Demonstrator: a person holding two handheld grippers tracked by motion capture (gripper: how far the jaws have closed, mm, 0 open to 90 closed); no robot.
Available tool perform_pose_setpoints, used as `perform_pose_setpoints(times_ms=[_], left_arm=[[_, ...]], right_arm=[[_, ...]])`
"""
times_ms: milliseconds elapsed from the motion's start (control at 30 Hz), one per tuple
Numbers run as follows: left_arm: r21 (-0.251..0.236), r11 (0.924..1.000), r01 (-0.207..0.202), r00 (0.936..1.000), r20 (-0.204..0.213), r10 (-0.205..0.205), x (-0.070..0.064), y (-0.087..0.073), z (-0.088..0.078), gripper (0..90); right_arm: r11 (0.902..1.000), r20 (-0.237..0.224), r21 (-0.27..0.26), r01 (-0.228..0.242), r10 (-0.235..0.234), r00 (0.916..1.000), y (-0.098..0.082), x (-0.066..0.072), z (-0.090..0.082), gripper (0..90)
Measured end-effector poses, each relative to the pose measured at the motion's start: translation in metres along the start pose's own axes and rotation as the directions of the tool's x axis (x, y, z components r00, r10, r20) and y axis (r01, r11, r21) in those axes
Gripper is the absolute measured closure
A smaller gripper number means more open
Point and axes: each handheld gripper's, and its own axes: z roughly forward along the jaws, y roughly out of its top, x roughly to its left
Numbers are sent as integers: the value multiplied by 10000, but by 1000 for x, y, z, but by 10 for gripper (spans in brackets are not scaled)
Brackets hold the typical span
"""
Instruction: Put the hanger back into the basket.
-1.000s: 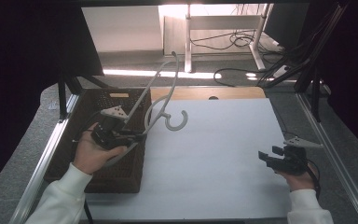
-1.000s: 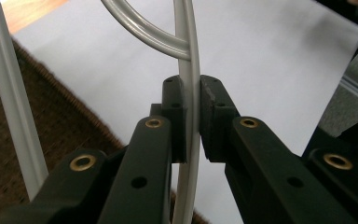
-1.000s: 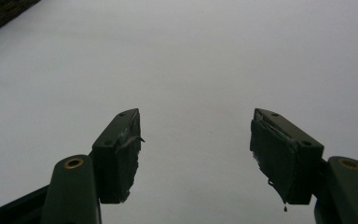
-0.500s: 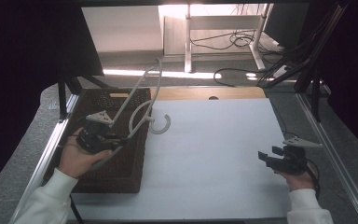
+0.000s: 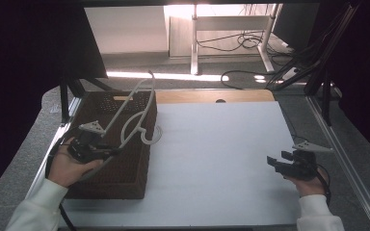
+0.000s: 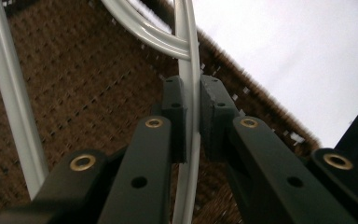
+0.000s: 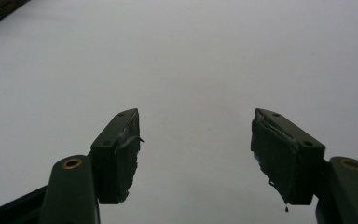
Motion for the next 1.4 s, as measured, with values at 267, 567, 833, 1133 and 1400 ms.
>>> perform_pose_setpoints(times_ms=[267, 567, 833, 1133, 1400], left_arm=[[302, 9995, 13, 9999, -111, -10, 14, -12, 1, 822], [622, 9980, -57, 9996, -281, 74, 22, -20, 4, 821], [1048, 9933, -494, 9978, -399, 538, 28, -26, 6, 821], [1281, 9901, -580, 9973, -371, 633, 36, -32, 11, 821], [1232, 9909, -535, 9982, -188, 562, 40, -33, 11, 821]], right_arm=[[10000, 1, 46, 17, -17, 10000, 0, 0, 1, 330], [10000, 13, 72, 33, -33, 10000, -1, -1, 1, 329], [9999, 31, 106, 31, -32, 10000, -1, -2, 2, 329], [9999, 46, 95, 36, -37, 10000, -1, -2, 2, 329], [9999, 38, 113, 34, -34, 10000, -1, -2, 2, 329]])
